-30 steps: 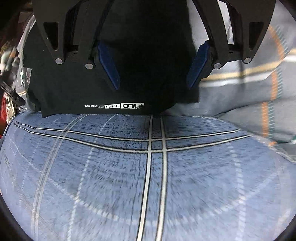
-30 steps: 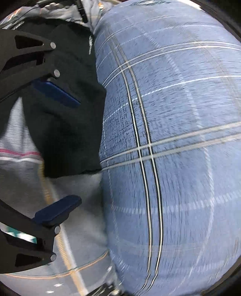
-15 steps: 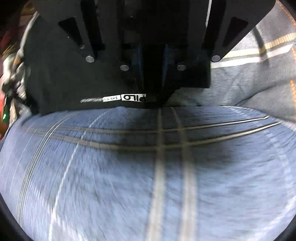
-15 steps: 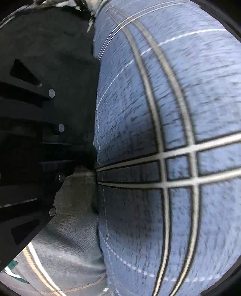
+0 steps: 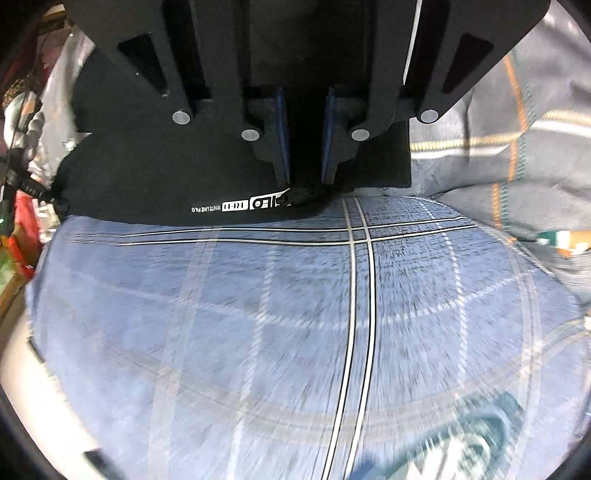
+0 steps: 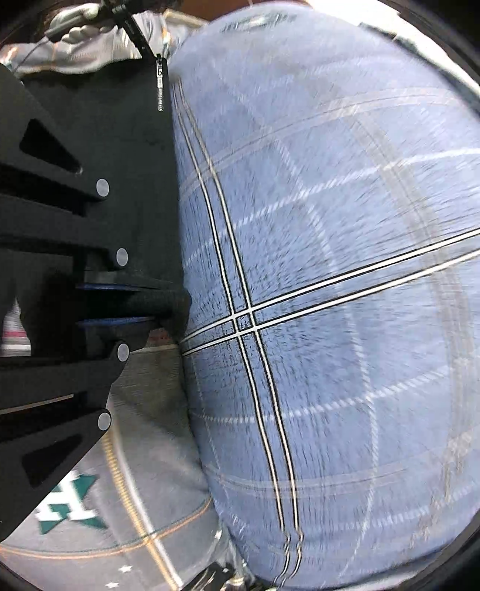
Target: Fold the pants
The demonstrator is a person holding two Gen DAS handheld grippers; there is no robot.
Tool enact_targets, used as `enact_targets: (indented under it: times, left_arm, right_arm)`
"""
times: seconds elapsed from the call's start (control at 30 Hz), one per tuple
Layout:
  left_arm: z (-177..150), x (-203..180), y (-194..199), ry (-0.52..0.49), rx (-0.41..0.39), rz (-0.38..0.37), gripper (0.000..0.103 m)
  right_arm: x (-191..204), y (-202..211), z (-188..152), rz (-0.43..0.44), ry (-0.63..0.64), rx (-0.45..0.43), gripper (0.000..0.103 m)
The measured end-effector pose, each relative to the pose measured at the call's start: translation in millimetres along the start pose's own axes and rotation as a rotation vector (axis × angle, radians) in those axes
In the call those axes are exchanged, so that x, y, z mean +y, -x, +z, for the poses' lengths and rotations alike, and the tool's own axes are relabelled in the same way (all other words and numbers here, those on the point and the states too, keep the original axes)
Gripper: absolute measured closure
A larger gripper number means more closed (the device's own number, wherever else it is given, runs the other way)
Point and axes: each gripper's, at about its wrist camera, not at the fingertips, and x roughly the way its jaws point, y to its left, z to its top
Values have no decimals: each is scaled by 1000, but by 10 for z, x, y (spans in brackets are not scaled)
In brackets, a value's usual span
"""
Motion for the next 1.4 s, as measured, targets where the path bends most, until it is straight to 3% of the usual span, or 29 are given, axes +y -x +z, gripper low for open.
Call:
enact_targets:
  times: [0.07,0.13,0.17,0.27,0.43,0.57,0.7,0.83,0.9,1.0,1.07,1.13,1.2,1.23,1.33,1.4]
  left_arm:
    - [-143,48,323,-15,-51,-8,91]
    - [-340,-2,609,-27,-112,-11,98]
    - [-536,143,526,-32,-144,-14,98]
    - [-1054,439,911,-26,-195,-27,98]
    - [-1903,770,1096,64,-109,-18,98]
    - [-2096,922,1066,119,-57,-7,97]
    - [-1818,861,1021,99,-68,3,95]
    - [-1569,608,1044,66,-108,4,71]
    - [-1546,522,972,59,-127,-8,67]
    - [-1640,503,782,85,-125,-57,67]
    - [-1708,492,672,103,-118,-87,67]
    - [-1760,515,570,97,-125,-120,67]
    - [-1803,550,486,90,-145,-119,67]
    - [-1827,576,453,90,-156,-122,67]
    - [-1924,674,362,127,-171,-155,67]
    - [-1979,755,334,145,-182,-175,67]
  right_arm:
    - [-161,-86,-116,35,-14,-30,93]
    - [-260,346,-328,79,-40,-45,93]
    - [-278,487,-519,98,-52,-51,93]
    - [-272,269,-1213,128,-75,-49,93]
    - [-449,257,-2203,52,-62,61,93]
    - [-473,242,-2587,24,-57,96,86]
    - [-393,343,-2545,-30,-57,63,83]
    - [-33,638,-2341,-128,51,-79,74]
    - [287,718,-2212,-108,126,-130,56]
    - [884,747,-2014,-60,246,-184,51]
    - [1229,694,-1890,27,294,-191,45]
    - [1614,492,-1720,171,329,-134,40]
    - [2059,38,-1464,324,353,-10,40]
    - [2194,-130,-1380,356,354,25,40]
    - [2677,-1000,-1002,382,384,167,40]
    - [2921,-1614,-802,319,429,239,40]
